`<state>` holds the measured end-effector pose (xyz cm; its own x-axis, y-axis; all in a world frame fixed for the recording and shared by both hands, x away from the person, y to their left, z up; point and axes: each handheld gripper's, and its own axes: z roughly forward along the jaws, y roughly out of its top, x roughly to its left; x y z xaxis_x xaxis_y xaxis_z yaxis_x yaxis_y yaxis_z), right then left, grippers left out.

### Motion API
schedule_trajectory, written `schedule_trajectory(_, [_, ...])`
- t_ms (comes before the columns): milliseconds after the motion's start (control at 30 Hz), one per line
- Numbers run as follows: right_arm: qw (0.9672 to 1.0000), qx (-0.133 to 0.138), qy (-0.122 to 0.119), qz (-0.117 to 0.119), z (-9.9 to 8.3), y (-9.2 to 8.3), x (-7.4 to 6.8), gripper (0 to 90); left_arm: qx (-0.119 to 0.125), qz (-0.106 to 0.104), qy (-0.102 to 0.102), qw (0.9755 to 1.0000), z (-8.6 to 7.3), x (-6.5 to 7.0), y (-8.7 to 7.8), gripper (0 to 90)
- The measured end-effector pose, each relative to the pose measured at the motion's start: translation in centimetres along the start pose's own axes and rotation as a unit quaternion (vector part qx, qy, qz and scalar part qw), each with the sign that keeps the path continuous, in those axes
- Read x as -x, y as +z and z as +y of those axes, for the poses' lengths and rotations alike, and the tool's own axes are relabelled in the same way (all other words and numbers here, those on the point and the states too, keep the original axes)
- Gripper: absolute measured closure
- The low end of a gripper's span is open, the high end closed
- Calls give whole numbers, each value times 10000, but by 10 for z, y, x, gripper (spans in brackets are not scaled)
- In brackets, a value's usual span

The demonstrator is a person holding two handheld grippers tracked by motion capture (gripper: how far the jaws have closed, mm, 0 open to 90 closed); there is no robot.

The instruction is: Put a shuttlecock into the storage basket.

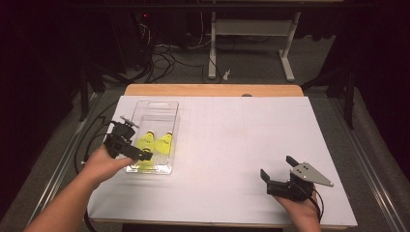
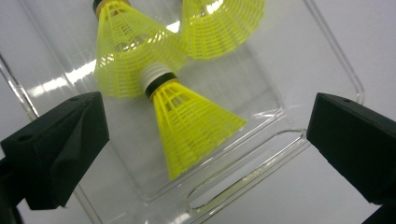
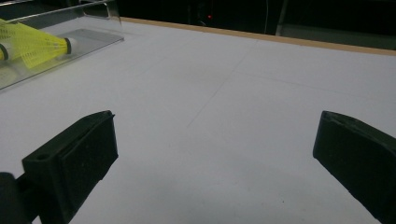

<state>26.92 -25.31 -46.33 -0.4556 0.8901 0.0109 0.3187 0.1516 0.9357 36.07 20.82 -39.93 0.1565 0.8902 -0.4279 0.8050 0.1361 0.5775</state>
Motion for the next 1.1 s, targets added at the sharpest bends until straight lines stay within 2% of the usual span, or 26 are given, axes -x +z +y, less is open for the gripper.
schedule_trajectory(133, [10000, -4, -4, 1, 0, 0, 0, 3, 387, -260, -39, 9989, -6, -2, -2, 3])
schedule_trajectory(200, [10000, -8, 0, -3, 0, 0, 0, 3, 438, -294, -7, 9986, -9, -2, -2, 3])
schedule_trajectory(300, [10000, 10, -5, -14, 0, 0, 0, 3, 695, -379, 61, 9968, -15, -4, -3, 3])
schedule_trajectory(367, [10000, 15, -6, -13, 0, -1, -1, 3, 856, -523, 86, 9949, -18, -5, -4, 3])
schedule_trajectory(500, [10000, 19, 2, -23, 0, -1, -1, 3, 1334, -656, 155, 9888, -27, -9, -6, 3])
schedule_trajectory(533, [10000, 18, 6, -23, 0, -1, -2, 3, 1495, -494, -24, 9875, -29, -10, -7, 5])
schedule_trajectory(567, [10000, 19, 6, -21, 0, -1, -2, 3, 1560, -647, -60, 9856, -30, -11, -7, 6])
schedule_trajectory(600, [10000, 20, 5, -24, 0, -1, -2, 3, 1482, -656, 102, 9867, -33, -14, -9, 6])
schedule_trajectory(633, [10000, 19, 0, -29, -1, -1, -1, 3, 1622, -792, 138, 9835, -36, -13, -10, 5])
schedule_trajectory(667, [10000, 29, -3, -39, -1, -1, -1, 3, 1641, -797, 159, 9831, -38, -14, -11, 5])
schedule_trajectory(700, [10000, 31, 9, -48, -1, -2, -1, 3, 1741, -818, 194, 9811, -40, -16, -12, 5])
schedule_trajectory(800, [9999, 57, 38, -84, -1, -2, 0, 3, 1917, -886, 175, 9773, -45, -19, -15, 4])
schedule_trajectory(833, [9999, 59, 48, -102, -1, -2, 0, 3, 2005, -976, 133, 9747, -47, -20, -17, 4])
schedule_trajectory(900, [9999, 63, 51, -131, -1, -3, 1, 3, 2104, -1011, 162, 9722, -50, -21, -18, 4])
schedule_trajectory(933, [9999, 65, 55, -140, -1, -3, 1, 3, 2196, -1051, 177, 9698, -51, -20, -19, 3])
schedule_trajectory(967, [9999, 69, 59, -145, -1, -2, 1, 3, 2230, -1072, 161, 9688, -52, -21, -19, 3])
schedule_trajectory(1033, [9998, 74, 59, -153, -1, -2, 0, 3, 2361, -1129, 186, 9650, -55, -21, -21, 4])
schedule_trajectory(1067, [9998, 84, 53, -147, -2, -2, 0, 3, 2379, -1140, 189, 9644, -55, -22, -21, 3])
schedule_trajectory(1100, [9998, 90, 39, -145, -2, -2, 0, 3, 2431, -1185, 162, 9626, -56, -24, -23, 3])
